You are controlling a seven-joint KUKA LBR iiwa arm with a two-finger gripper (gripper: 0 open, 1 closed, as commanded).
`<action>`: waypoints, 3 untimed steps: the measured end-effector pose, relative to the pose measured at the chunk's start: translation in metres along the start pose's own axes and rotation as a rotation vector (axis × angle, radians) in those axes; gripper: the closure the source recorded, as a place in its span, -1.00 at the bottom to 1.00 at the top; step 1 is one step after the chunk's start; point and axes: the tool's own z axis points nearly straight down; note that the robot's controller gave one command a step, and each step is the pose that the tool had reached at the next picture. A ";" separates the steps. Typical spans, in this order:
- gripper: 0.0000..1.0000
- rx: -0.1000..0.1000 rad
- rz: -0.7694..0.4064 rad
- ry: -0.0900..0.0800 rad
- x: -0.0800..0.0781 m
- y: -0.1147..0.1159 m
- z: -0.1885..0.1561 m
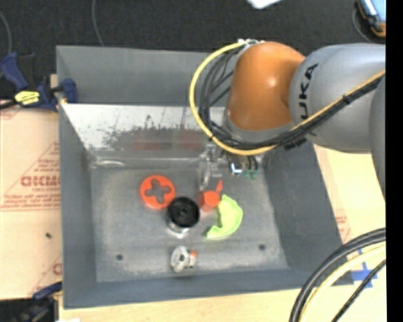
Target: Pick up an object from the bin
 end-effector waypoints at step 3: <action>-1.00 0.000 -0.051 -0.001 0.013 0.014 0.092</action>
Offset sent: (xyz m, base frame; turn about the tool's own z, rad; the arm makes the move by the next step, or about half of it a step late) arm -0.0214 -0.0005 -0.0838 -0.1510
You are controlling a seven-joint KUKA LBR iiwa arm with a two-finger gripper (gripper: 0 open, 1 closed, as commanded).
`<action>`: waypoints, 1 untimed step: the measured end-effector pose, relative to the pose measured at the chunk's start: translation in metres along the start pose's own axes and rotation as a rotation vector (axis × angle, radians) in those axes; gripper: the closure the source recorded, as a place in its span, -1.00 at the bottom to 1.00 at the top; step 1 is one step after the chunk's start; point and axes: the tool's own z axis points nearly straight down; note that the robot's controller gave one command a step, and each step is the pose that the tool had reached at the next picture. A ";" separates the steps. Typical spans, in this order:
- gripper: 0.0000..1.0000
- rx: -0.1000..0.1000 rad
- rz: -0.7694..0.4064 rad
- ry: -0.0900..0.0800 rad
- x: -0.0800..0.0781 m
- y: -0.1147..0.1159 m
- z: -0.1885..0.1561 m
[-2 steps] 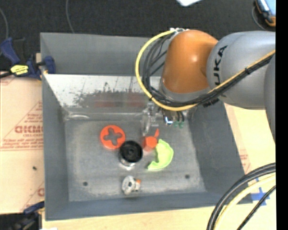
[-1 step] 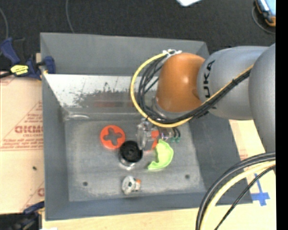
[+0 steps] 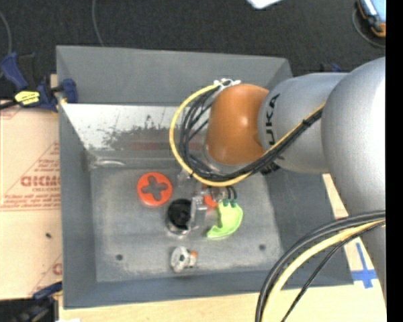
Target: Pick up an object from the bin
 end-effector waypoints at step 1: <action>-1.00 0.000 0.000 0.000 0.000 0.000 0.000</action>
Offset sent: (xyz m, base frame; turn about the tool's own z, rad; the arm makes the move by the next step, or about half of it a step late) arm 0.0027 0.0100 -0.0254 0.0749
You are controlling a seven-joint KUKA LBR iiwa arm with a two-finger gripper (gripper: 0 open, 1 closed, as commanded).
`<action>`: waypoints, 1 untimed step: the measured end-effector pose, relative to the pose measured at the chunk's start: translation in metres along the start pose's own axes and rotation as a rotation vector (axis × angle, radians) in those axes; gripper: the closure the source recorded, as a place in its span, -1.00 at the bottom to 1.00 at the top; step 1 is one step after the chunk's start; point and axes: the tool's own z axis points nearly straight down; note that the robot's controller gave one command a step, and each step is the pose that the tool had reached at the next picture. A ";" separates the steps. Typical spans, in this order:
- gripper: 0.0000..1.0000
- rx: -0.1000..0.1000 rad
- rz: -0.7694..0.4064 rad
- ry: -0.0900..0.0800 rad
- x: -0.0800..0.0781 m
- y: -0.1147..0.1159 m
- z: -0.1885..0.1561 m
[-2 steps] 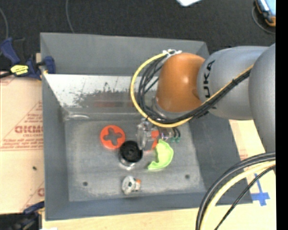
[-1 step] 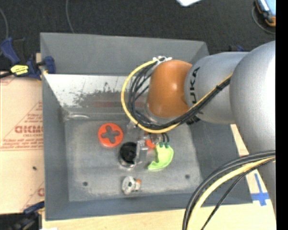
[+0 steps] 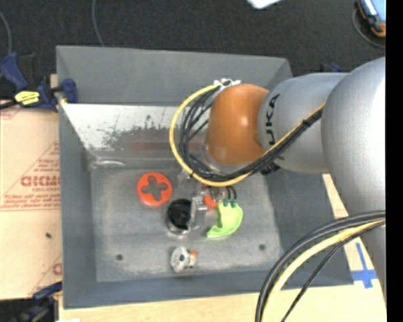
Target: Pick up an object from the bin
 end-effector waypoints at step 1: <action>1.00 0.001 0.071 0.002 -0.006 0.008 0.018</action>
Offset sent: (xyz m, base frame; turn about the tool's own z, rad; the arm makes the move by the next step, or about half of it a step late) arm 0.0000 0.0000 0.0000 0.0000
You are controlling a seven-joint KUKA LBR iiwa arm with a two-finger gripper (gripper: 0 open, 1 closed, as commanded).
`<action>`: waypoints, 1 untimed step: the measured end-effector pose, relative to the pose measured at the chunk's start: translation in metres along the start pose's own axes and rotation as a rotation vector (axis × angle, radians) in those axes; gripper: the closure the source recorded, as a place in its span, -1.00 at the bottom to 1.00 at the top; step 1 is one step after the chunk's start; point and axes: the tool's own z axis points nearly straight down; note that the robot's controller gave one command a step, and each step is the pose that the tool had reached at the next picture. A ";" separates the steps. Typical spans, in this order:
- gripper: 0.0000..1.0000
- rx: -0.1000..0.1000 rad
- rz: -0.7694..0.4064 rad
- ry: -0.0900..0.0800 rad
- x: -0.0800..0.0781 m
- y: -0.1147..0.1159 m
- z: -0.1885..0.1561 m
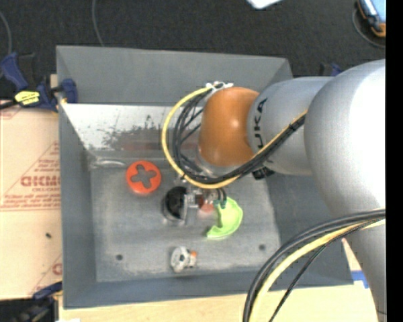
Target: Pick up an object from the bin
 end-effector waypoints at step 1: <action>1.00 -0.001 0.000 -0.008 -0.002 0.001 0.000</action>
Offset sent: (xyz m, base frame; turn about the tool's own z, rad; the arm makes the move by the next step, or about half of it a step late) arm -0.0061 -0.0011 0.0682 0.0129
